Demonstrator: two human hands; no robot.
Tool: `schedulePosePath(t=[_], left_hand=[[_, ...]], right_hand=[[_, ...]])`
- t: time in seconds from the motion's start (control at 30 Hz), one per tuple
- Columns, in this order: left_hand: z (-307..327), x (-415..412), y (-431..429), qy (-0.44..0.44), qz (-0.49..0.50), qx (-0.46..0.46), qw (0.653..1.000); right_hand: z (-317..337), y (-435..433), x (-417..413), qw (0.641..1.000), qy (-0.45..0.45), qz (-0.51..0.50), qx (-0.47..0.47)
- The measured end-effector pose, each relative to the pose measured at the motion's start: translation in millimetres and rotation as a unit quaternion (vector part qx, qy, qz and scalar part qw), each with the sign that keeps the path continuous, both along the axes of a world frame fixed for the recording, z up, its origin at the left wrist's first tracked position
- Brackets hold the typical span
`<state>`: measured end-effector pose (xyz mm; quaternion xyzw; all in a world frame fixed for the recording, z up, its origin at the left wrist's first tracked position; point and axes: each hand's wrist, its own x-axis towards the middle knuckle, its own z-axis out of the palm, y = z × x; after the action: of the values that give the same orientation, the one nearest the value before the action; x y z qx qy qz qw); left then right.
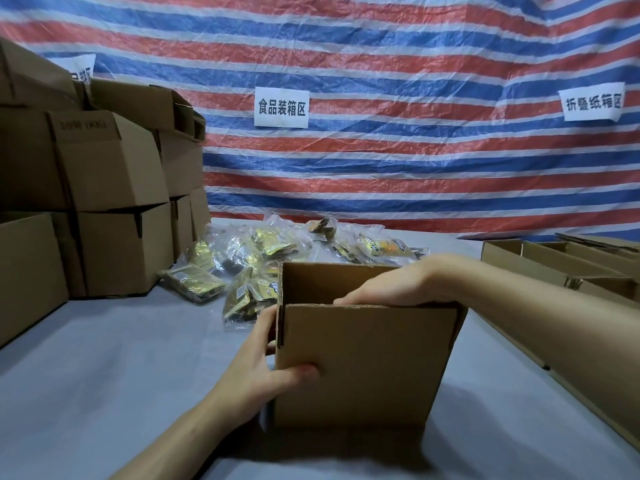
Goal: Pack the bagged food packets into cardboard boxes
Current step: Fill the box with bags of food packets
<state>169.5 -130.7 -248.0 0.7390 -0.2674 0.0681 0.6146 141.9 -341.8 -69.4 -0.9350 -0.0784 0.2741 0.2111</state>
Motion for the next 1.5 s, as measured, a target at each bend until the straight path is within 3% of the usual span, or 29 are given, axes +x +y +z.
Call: schedulePosePath(t=[0.13,0.23,0.33,0.4,0.47,0.57,0.67,0.73,0.87,0.93,1.03,1.17,1.23,1.3,1.4,1.5], left_hand=[[0,1,1,0.008,-0.002,0.000,1.000],[1,-1,2,0.019,-0.009,-0.010,1.000],[2,-2,1,0.017,-0.012,-0.019,1.000],[3,-2,1,0.016,-0.015,-0.024,0.999],[4,-2,2,0.012,-0.007,-0.027,1.000],[4,1,5,0.012,0.016,-0.043,0.999],[5,4,9,0.016,0.045,-0.055,0.997],[6,5,11,0.020,0.059,-0.061,0.996],[5,8,13,0.037,0.071,-0.070,0.994],[4,9,13,0.045,0.066,-0.082,0.993],[4,12,11,0.066,0.053,-0.105,0.991],[4,15,10,0.065,0.058,-0.115,0.990],[-1,18,12,0.069,0.060,-0.110,0.990],[-5,24,14,0.073,0.058,-0.120,0.988],[-10,29,18,0.081,0.077,-0.124,0.986],[-8,27,17,0.079,0.075,-0.107,0.988]], right_hand=[[3,6,1,0.996,-0.036,0.001,-0.077],[-1,6,-3,0.999,0.028,-0.028,-0.006],[-5,0,-2,0.999,0.022,-0.028,0.020],[-4,-5,-1,0.999,-0.017,-0.036,0.020],[-6,-8,1,0.988,-0.147,-0.031,0.021],[-13,-20,3,0.913,-0.376,-0.048,0.153],[-26,-42,7,0.786,-0.498,-0.116,0.346],[-43,-56,18,0.735,-0.489,-0.216,0.418],[-93,-84,56,0.702,-0.409,-0.370,0.451],[-124,-101,71,0.707,-0.374,-0.405,0.443],[-168,-119,90,0.744,-0.336,-0.435,0.379],[-173,-122,108,0.764,-0.318,-0.489,0.278],[-170,-117,108,0.789,-0.332,-0.486,0.176],[-175,-111,103,0.817,-0.373,-0.429,0.095],[-179,-104,97,0.850,-0.436,-0.274,0.115],[-178,-102,98,0.881,-0.430,-0.171,0.093]])
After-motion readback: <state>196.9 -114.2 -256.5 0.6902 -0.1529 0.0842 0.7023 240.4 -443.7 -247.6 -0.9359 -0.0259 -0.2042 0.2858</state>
